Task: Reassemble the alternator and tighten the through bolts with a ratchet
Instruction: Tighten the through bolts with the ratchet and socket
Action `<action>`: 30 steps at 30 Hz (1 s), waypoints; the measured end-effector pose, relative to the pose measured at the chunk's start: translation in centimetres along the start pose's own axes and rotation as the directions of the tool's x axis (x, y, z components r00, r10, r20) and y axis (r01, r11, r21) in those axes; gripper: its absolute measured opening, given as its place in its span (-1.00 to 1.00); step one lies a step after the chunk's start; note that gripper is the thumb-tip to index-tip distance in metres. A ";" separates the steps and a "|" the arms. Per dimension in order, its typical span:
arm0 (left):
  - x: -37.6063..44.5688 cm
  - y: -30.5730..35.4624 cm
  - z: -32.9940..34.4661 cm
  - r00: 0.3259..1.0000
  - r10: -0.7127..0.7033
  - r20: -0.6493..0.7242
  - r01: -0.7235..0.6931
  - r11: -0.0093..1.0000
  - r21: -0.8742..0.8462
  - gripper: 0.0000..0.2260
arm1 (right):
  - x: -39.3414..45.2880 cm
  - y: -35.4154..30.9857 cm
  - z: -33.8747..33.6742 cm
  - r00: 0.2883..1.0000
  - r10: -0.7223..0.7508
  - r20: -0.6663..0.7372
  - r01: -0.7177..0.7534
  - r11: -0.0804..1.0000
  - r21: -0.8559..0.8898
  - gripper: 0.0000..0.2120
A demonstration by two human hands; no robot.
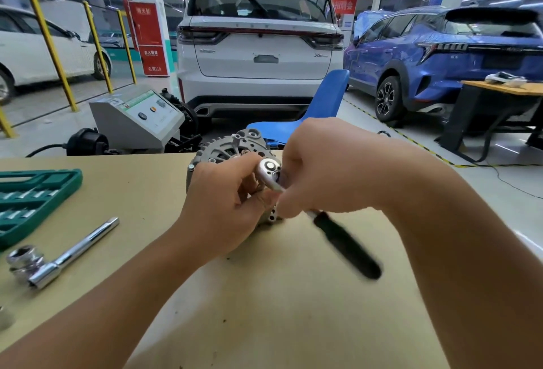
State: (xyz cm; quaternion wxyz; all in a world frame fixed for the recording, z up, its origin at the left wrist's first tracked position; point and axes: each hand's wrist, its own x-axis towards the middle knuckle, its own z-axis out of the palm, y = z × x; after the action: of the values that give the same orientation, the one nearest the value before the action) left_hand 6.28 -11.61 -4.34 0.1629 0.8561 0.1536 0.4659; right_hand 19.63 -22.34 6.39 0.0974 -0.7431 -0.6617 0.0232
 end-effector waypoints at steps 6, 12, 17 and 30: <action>0.0 -0.2 -0.5 0.999 -0.033 0.027 0.034 0.999 -0.034 -0.86 | 0.5 0.0 0.9 0.981 0.007 -0.195 -0.020 0.998 -0.064 -0.89; -0.1 0.2 -0.4 0.997 -0.073 -0.005 0.072 0.997 -0.028 -0.90 | 0.2 0.0 0.3 0.999 0.019 -0.046 -0.018 1.000 0.021 -0.89; -0.1 0.0 0.0 0.994 -0.106 -0.011 0.105 0.994 -0.027 -0.76 | 0.8 0.4 0.8 0.981 0.043 -0.189 -0.047 0.999 -0.017 -0.95; -0.1 -0.3 -0.1 0.996 -0.090 -0.008 0.090 0.994 -0.068 -0.89 | 0.9 0.4 0.9 0.982 -0.004 -0.187 -0.003 0.999 -0.038 -0.88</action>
State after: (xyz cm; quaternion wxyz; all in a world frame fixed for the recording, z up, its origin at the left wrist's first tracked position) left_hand 6.15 -11.36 -4.53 0.2116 0.8397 0.1772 0.4678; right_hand 20.00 -21.37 5.56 0.1451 -0.7434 -0.6502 -0.0594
